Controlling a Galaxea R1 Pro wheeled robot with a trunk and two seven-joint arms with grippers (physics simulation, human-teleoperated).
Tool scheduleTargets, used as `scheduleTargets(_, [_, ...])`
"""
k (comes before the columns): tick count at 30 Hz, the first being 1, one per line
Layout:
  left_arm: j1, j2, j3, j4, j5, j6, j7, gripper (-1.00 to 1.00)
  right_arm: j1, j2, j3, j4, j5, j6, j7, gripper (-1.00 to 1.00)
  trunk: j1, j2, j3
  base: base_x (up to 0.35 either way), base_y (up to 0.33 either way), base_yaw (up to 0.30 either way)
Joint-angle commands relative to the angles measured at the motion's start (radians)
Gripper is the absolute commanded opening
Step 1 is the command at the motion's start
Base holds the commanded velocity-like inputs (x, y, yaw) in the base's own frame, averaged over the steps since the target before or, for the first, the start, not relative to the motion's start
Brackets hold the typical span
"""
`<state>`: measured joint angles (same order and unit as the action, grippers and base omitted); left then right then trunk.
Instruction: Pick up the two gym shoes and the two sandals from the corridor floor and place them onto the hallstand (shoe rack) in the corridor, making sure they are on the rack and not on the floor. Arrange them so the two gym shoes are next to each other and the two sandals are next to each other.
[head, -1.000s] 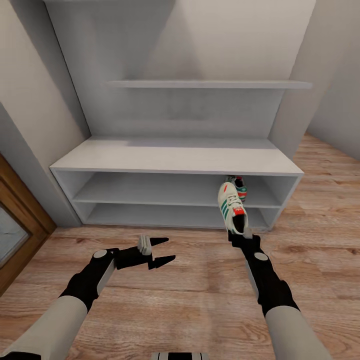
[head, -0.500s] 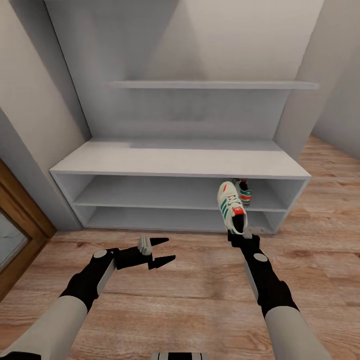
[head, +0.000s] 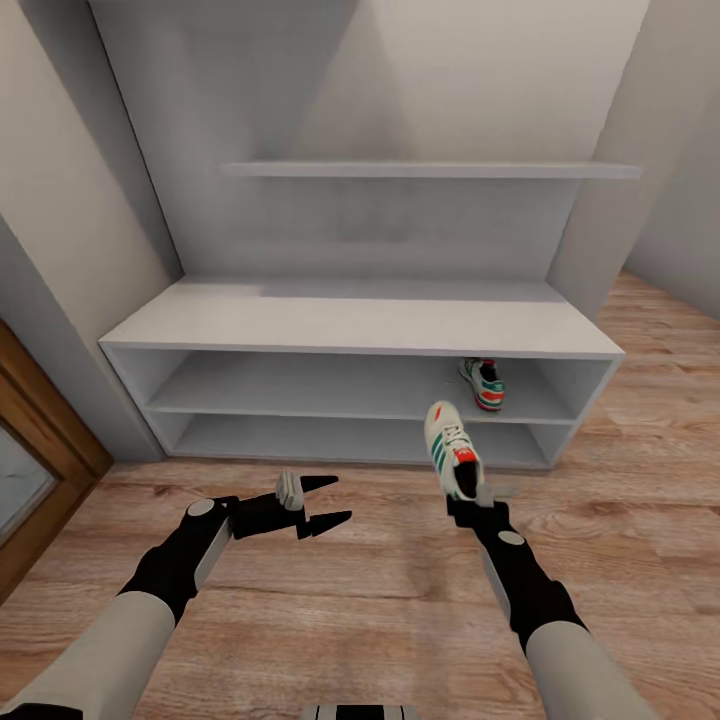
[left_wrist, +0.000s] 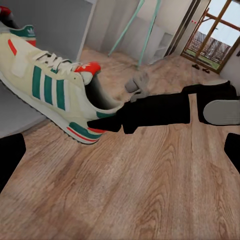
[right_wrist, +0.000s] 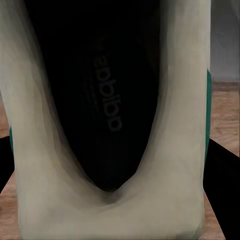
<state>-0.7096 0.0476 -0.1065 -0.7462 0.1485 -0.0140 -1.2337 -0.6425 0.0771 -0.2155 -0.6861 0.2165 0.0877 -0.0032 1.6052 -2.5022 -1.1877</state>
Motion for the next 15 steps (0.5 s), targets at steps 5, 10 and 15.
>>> scheduleTargets(5, [0.0, 0.001, -0.005, 0.001, 0.008, -0.001, 0.0, 1.0, 0.0, 0.001, -0.004, 0.007, 0.011, 0.006, 0.0, -1.0, 0.0, 0.0, -0.001, 0.0, 0.0, 0.0])
scheduleTargets(10, [0.0, 0.0, -0.006, 0.001, 0.008, -0.001, 0.0, 1.0, 0.0, 0.0, -0.005, 0.008, 0.011, 0.006, 0.0, -1.0, 0.0, 0.0, -0.001, 0.156, -0.011, 0.0])
scheduleTargets(15, [0.0, -0.008, -0.008, 0.001, 0.008, -0.001, 0.0, 1.0, -0.001, 0.0, -0.005, 0.007, 0.011, 0.006, -0.001, -1.0, 0.0, 0.0, -0.001, 0.265, -0.139, 0.0])
